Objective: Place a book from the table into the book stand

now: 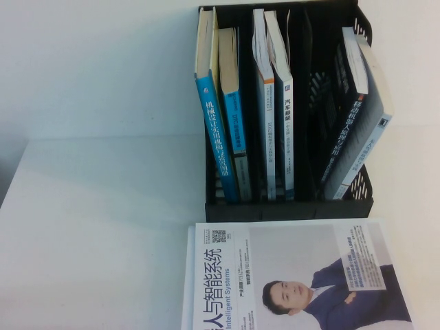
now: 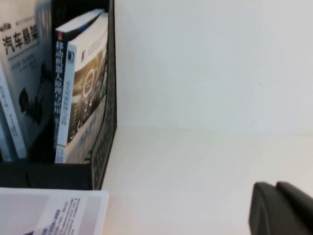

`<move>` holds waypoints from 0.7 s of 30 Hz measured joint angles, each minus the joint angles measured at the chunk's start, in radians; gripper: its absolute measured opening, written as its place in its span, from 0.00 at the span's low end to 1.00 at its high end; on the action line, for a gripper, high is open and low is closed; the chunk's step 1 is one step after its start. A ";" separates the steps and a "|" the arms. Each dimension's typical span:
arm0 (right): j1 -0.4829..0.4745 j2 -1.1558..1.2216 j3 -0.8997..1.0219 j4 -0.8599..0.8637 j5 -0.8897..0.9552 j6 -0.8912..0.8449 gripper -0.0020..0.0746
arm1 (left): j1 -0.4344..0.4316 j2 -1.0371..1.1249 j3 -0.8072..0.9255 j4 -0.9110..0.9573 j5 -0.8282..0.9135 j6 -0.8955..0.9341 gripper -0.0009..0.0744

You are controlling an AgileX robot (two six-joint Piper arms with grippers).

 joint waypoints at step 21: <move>-0.005 -0.010 0.265 0.073 -0.065 0.025 0.02 | 0.000 0.000 0.000 0.000 0.002 0.000 0.01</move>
